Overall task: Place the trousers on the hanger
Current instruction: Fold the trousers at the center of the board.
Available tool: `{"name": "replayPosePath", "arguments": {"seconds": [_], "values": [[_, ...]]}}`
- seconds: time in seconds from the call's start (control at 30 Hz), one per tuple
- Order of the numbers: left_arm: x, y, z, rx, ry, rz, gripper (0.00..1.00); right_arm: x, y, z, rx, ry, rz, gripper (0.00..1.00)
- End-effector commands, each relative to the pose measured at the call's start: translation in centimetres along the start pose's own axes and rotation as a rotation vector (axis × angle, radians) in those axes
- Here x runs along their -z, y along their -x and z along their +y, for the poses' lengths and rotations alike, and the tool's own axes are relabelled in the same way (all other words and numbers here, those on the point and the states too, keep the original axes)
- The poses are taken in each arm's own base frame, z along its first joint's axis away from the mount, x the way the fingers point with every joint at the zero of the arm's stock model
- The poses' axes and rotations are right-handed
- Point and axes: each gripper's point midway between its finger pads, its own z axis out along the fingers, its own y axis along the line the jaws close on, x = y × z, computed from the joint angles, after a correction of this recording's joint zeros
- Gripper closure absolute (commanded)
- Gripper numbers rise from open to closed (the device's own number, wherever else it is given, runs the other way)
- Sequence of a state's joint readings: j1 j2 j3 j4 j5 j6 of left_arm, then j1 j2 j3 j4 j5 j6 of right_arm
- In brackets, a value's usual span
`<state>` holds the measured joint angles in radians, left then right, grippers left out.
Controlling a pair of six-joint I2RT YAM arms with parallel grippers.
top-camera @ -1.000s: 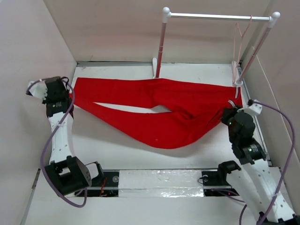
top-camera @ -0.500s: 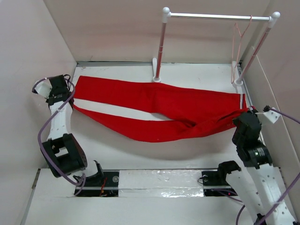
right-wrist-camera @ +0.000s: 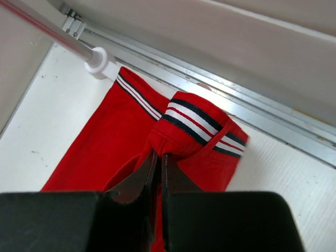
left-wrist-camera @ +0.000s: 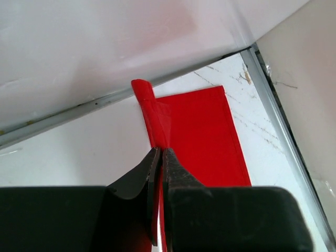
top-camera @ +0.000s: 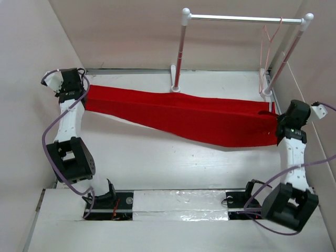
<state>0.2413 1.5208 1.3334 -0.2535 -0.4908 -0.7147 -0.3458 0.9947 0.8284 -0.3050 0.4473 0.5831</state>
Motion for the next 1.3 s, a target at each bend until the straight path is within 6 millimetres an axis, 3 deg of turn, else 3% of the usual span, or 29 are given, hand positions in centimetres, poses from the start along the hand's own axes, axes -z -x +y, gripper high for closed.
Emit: {"name": "replayPosePath", "arguments": {"seconds": [0.0, 0.13, 0.4, 0.47, 0.77, 0.93, 1.1, 1.13, 1.2, 1.27], "values": [[-1.2, 2.5, -0.8, -0.001, 0.035, -0.083, 1.0, -2.0, 5.2, 4.6, -0.107, 0.195, -0.067, 1.0], [-1.7, 1.7, -1.7, -0.035, 0.054, -0.093, 1.0, -4.5, 5.1, 6.3, -0.108, 0.208, -0.013, 1.0], [-1.7, 3.1, -2.9, -0.055, 0.055, -0.129, 1.0, -6.9, 5.8, 7.8, -0.115, 0.205, -0.011, 0.99], [-2.0, 2.7, -3.1, -0.078, 0.069, -0.133, 1.0, -7.5, 6.0, 7.7, -0.121, 0.194, -0.006, 0.99], [-5.0, 1.1, -3.8, -0.141, 0.116, -0.104, 1.0, -10.1, 4.2, 8.4, -0.12, 0.18, 0.013, 0.99], [-6.6, 0.6, -5.4, -0.171, 0.119, -0.105, 1.0, -11.4, 3.8, 9.2, -0.103, 0.163, 0.009, 0.98], [-7.5, 1.0, -8.9, -0.199, 0.094, -0.131, 1.0, -13.6, 3.1, 10.1, -0.077, 0.133, 0.014, 0.98], [-8.1, -0.1, -9.4, -0.222, 0.097, -0.124, 1.0, -13.9, 3.0, 10.1, -0.075, 0.133, 0.016, 0.97], [-8.6, 0.6, -10.2, -0.221, 0.094, -0.148, 1.0, -14.8, 2.2, 10.4, -0.073, 0.134, 0.033, 0.97], [-9.6, -0.9, -10.7, -0.247, 0.097, -0.135, 1.0, -15.4, 1.6, 10.5, -0.073, 0.135, 0.049, 0.96]]}}
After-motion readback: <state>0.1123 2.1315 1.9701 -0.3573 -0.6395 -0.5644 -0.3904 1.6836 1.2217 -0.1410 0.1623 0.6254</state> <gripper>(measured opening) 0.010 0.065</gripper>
